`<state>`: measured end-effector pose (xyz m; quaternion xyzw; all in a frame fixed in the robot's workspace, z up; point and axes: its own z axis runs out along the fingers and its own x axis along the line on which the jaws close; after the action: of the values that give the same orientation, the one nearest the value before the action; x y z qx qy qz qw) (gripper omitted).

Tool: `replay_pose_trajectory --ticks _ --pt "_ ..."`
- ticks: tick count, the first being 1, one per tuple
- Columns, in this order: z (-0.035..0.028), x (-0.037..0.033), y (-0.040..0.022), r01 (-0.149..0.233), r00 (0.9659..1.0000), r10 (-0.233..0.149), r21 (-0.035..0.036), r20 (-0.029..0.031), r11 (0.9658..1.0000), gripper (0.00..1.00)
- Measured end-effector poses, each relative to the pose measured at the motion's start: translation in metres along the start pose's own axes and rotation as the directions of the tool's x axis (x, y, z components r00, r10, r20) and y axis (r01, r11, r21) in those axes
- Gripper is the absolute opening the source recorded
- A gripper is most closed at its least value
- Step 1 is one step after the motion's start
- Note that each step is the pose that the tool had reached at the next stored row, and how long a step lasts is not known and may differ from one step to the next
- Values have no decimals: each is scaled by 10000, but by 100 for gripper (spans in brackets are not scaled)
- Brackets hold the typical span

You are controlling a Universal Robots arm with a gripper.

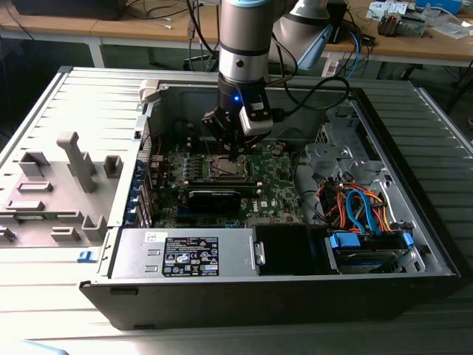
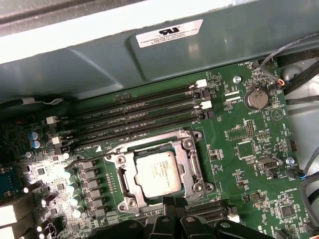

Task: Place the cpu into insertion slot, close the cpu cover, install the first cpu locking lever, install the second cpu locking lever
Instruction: 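Install the first cpu locking lever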

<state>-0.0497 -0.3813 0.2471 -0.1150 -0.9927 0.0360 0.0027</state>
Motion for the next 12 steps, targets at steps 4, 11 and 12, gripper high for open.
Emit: replay_pose_trajectory --ticks 4,11,12 --pt "0 0 0 63 10000 -63 1 4 10000 11" --pt "0 0 0 168 9999 -168 0 12 9999 11" --pt "0 0 0 187 9998 -187 0 13 9998 11"
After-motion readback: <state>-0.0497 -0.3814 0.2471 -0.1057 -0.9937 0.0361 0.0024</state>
